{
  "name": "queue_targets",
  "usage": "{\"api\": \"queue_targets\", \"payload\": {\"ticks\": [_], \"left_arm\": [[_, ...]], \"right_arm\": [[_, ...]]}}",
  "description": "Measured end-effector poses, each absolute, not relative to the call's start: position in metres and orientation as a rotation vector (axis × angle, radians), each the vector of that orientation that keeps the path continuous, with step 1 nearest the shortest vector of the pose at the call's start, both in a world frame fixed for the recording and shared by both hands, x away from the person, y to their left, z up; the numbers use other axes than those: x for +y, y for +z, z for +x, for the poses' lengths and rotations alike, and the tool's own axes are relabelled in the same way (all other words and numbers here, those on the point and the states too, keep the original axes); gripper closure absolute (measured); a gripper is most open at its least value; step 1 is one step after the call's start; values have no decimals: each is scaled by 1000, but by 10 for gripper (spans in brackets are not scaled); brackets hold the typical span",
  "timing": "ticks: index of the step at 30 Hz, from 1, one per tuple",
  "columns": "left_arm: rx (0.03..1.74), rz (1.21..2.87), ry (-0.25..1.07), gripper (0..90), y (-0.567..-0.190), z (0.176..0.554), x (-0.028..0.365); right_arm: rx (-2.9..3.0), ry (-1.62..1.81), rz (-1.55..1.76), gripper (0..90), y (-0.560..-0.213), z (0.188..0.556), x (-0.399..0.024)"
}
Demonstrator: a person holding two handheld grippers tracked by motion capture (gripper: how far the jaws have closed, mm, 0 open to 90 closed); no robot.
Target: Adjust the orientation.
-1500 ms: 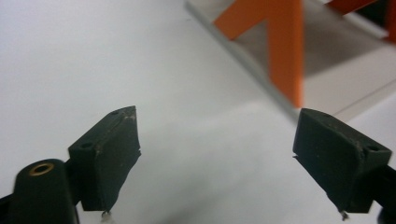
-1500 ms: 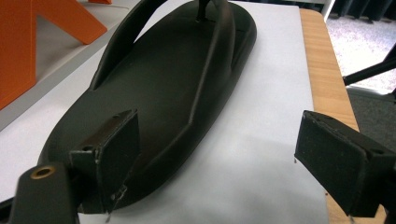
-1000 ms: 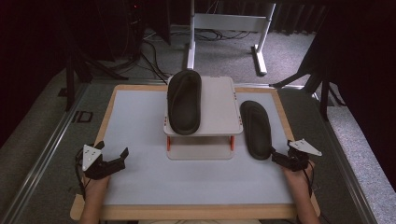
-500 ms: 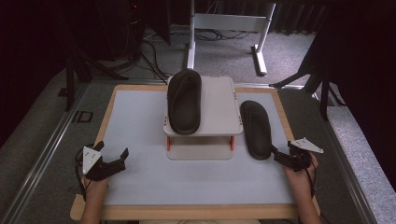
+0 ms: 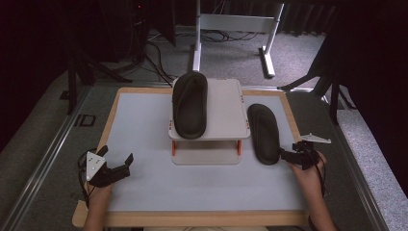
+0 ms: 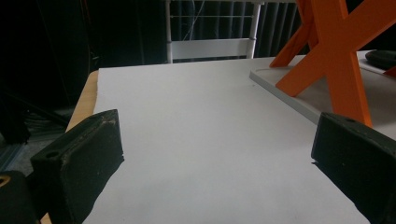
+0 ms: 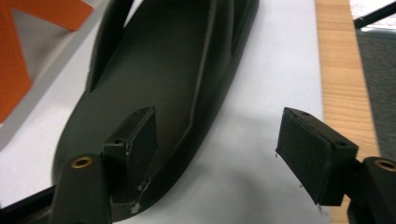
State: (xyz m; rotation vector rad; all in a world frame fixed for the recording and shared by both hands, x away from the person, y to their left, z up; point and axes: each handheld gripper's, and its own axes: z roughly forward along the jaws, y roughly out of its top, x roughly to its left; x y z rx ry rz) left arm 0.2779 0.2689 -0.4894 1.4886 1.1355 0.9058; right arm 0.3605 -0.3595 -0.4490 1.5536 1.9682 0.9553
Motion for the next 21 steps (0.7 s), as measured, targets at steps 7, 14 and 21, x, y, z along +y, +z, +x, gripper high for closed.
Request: {"api": "queue_targets", "payload": {"ticks": [7,14,21], "left_arm": [[1137,1488,902,18,-489,278,269],[1135,1489,901,18,-489,278,269],[1130,1492,894,18,-489,278,269]], "right_arm": [[2025,905,1624,292,-439,376,-362],[2082,879,1663,294,-427,393,-364],[2088,846,1692,340,-420,408,-365]]}}
